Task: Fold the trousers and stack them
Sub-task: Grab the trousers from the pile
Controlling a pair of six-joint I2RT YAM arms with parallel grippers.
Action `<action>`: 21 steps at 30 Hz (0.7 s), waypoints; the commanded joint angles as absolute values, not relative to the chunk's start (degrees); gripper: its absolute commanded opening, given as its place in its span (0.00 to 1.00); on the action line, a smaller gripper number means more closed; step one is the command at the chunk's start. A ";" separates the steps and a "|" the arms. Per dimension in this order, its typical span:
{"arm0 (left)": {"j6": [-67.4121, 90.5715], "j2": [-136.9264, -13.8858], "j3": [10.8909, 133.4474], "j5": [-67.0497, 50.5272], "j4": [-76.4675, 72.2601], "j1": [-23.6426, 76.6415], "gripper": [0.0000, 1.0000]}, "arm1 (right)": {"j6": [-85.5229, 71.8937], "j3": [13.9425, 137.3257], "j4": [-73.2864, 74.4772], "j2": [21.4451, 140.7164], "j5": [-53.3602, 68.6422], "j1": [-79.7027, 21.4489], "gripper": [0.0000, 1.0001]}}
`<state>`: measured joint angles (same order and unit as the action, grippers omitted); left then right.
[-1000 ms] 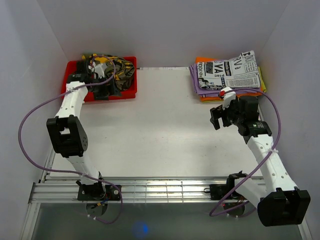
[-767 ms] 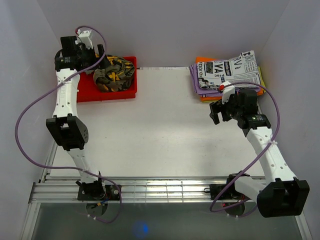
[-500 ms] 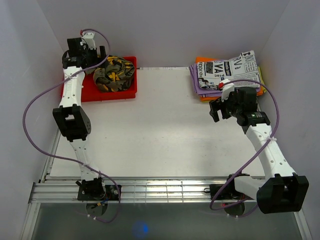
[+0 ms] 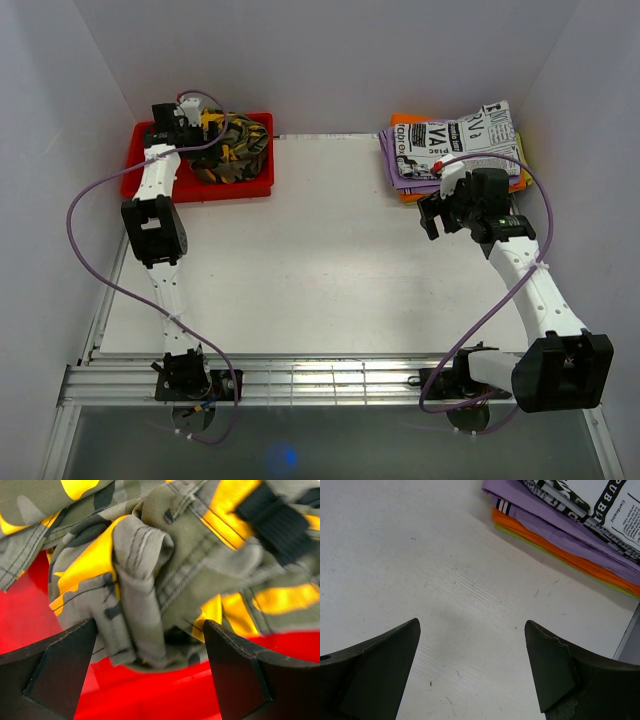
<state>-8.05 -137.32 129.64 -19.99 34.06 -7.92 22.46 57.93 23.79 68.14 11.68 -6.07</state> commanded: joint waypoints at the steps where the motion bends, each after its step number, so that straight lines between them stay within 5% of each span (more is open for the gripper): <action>1: -8.62 -140.79 131.22 -20.47 30.68 -7.91 0.98 | 23.46 61.70 22.23 68.82 10.90 -5.80 0.90; 8: -5.64 -143.35 129.29 -26.71 23.82 -7.47 0.97 | 23.82 63.46 23.38 69.43 9.85 -5.89 0.90; 11: -3.35 -144.66 129.64 -30.40 22.85 -7.47 0.79 | 23.99 63.54 23.73 69.08 9.76 -5.89 0.90; 13: 0.68 -144.58 129.81 -33.03 21.72 -7.30 0.54 | 24.17 63.63 24.34 68.73 9.58 -5.89 0.90; 14: 0.70 -144.15 129.81 -33.05 21.71 -7.21 0.54 | 24.17 63.63 24.35 68.64 9.49 -5.89 0.90; 21: 10.17 -135.01 130.69 -38.75 15.65 -7.21 0.00 | 23.47 63.28 25.14 67.15 10.90 -5.80 0.91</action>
<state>2.46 -143.13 130.10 -30.09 20.36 -8.73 23.38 61.06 24.58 69.25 10.24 -6.04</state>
